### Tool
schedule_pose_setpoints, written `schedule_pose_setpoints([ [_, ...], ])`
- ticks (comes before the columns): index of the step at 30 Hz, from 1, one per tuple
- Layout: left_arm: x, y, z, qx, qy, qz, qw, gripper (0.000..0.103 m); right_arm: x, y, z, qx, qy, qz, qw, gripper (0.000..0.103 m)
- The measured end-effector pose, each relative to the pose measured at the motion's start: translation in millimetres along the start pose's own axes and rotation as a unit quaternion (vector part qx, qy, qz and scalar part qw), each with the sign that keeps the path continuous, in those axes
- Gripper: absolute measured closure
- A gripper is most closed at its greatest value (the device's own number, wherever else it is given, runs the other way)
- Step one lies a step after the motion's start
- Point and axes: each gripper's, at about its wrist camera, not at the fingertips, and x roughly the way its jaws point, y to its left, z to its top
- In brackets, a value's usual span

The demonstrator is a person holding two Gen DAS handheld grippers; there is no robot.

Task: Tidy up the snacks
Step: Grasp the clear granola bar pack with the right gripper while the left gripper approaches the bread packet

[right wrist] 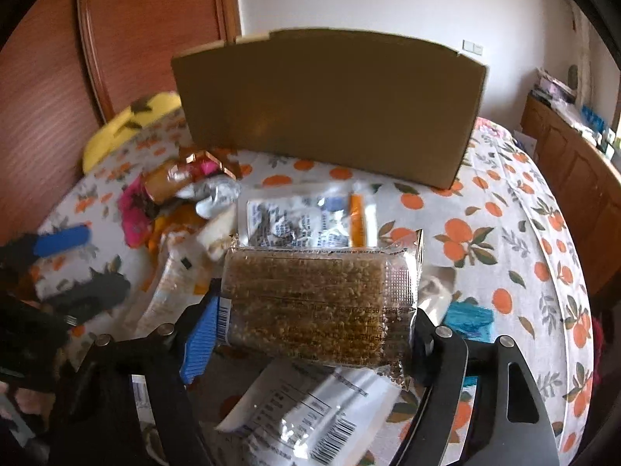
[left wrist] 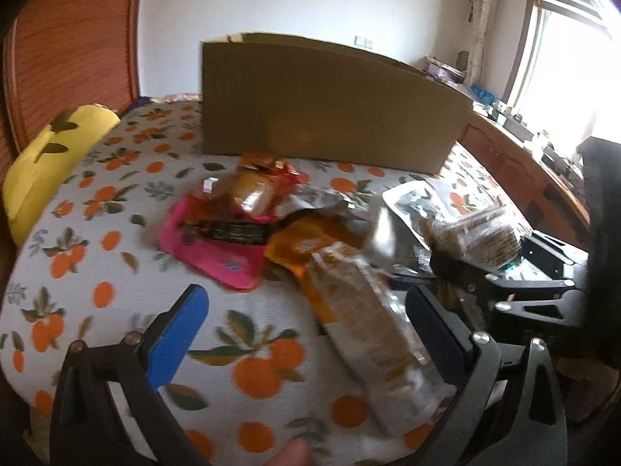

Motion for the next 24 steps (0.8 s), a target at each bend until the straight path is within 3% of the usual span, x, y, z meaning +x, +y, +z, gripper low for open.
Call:
schedule_pose_setpoints([
  [9, 28.5, -26.4, 0.7, 0.014, 0.047, 0.021, 0.9986, 0.007, -28.6, -31.2, -5.4, 0.037, -0.032, 0.008, 0.999, 0.023],
  [14, 24.8, -28.2, -3.5, 0.044, 0.039, 0.051, 0.9970, 0.030, -30.1, -35.2, -11.2, 0.046, -0.039, 0.020, 0.998, 0.023],
  [18, 21.5, -20.0, -2.6, 0.061, 0.048, 0.042, 0.9961, 0.042, -29.3, -32.5, -13.8, 0.047, -0.045, 0.030, 0.997, 0.023],
  [24, 21.4, -3.0, 3.1, 0.046, 0.072, 0.050, 0.9951, 0.028, -27.4, -31.5, -17.7, 0.055, -0.049, 0.042, 0.996, 0.023],
])
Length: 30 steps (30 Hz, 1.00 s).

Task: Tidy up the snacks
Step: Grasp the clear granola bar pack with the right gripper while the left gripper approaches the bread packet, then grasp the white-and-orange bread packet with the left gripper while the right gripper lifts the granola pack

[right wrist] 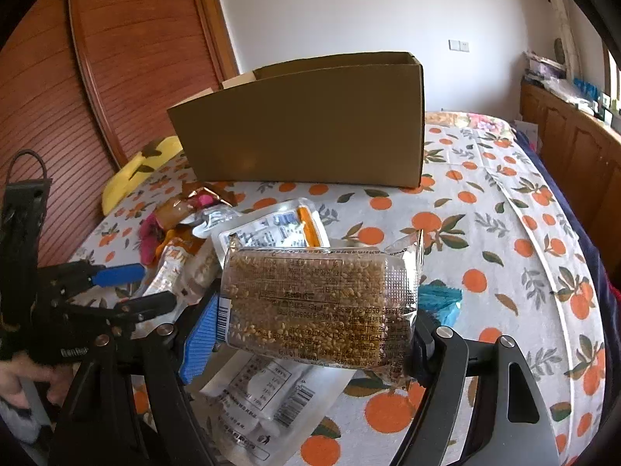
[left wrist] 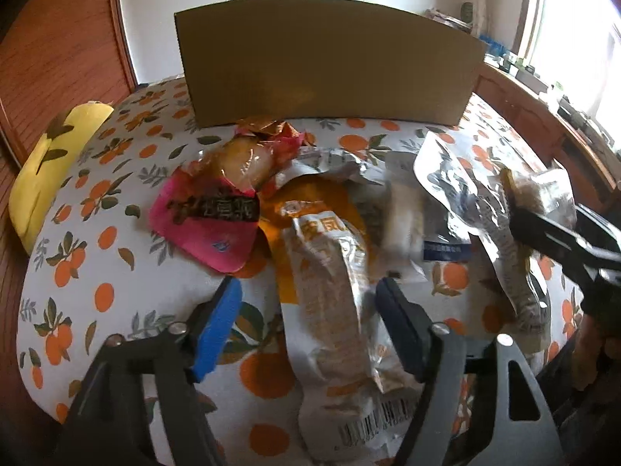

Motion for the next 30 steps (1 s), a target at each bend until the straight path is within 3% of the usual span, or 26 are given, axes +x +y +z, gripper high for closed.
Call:
schedule_pose_setpoints([
  [8, 10.4, -10.0, 9.4, 0.015, -0.004, 0.014, 0.9998, 0.030, 2.2, -1.0, -4.1, 0.002, 0.001, 0.001, 1.000, 0.023],
  [11, 9.2, -9.5, 10.6, 0.024, -0.009, 0.009, 0.9996, 0.047, 1.2, -2.8, -4.9, 0.000, -0.001, -0.003, 1.000, 0.023],
  [17, 2.7, -3.7, 9.3, 0.031, -0.007, -0.011, 0.9994, 0.059, 5.2, -5.0, -7.2, 0.007, 0.004, 0.003, 1.000, 0.023],
  [25, -16.7, 5.6, -1.6, 0.025, -0.027, -0.035, 0.9987, 0.059, 4.8, -0.4, -2.3, 0.001, 0.002, 0.004, 1.000, 0.023],
  [30, -32.9, 10.5, 10.1, 0.027, -0.059, -0.022, 0.9976, 0.059, 5.9, 3.2, -0.4, -0.002, 0.003, 0.002, 1.000, 0.023],
])
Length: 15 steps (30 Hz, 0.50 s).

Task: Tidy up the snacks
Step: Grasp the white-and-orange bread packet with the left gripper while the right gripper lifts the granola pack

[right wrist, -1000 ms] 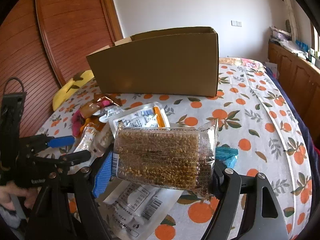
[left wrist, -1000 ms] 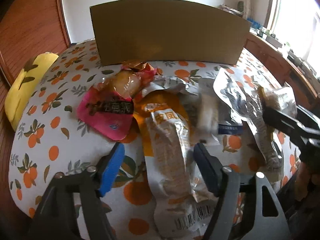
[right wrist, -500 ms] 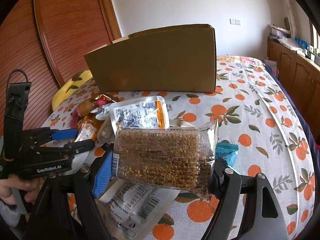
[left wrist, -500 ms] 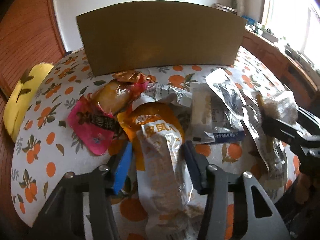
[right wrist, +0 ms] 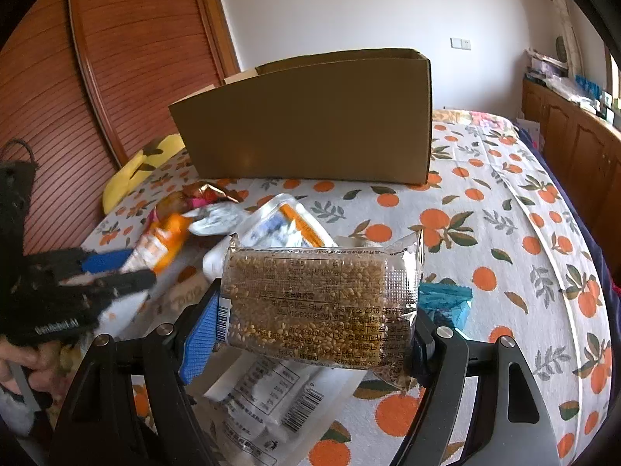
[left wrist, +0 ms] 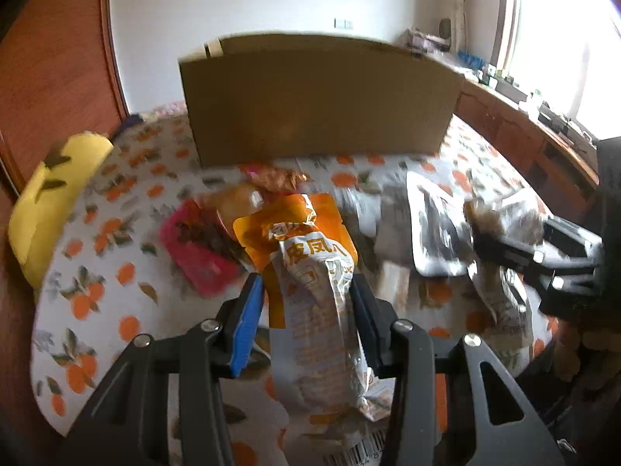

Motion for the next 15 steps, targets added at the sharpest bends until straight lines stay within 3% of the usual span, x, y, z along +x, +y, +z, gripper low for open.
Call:
schedule_pose_setpoints([
  [15, -26.2, 9.2, 42.7, -0.005, -0.058, -0.018, 0.9982, 0.058, 1.4, 8.3, 12.9, -0.016, 0.000, -0.003, 1.000, 0.023],
])
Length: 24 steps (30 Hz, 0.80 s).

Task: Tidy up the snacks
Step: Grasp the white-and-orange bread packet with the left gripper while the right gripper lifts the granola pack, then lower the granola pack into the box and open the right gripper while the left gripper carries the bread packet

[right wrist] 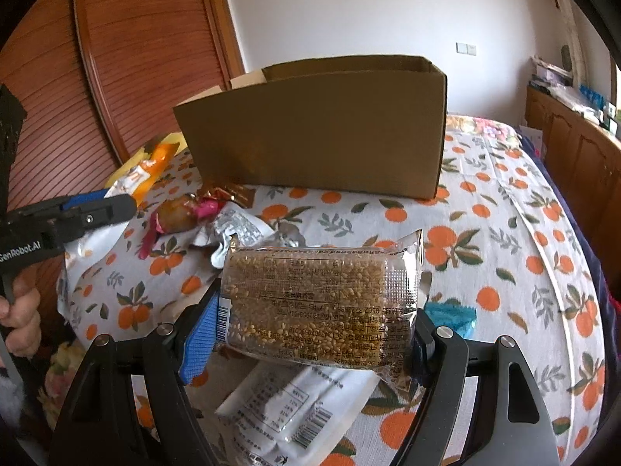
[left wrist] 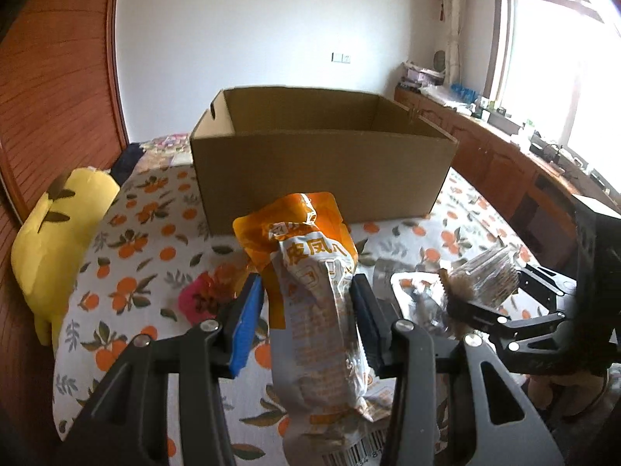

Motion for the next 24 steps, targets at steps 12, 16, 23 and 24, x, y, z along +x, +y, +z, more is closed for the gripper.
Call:
schedule_pose_setpoints([
  [12, -3.4, 6.0, 68.0, 0.028, -0.058, -0.023, 0.9977, 0.058, -16.2, 1.1, 72.2, -0.020, -0.042, 0.008, 0.999, 0.023],
  [16, 4.6, 14.2, 95.4, 0.033, -0.076, -0.029, 0.9962, 0.058, -15.7, 4.4, 110.5, -0.036, -0.064, 0.010, 0.997, 0.023],
  [23, 39.2, 31.5, 136.6, 0.032, -0.088, -0.038, 0.9949, 0.057, 5.7, 4.8, 160.7, -0.062, -0.080, 0.015, 0.995, 0.023],
  [24, 43.5, 32.8, 139.9, 0.032, -0.088, -0.038, 0.9948, 0.057, 10.8, 3.8, 166.1, -0.063, -0.078, 0.016, 0.995, 0.023],
])
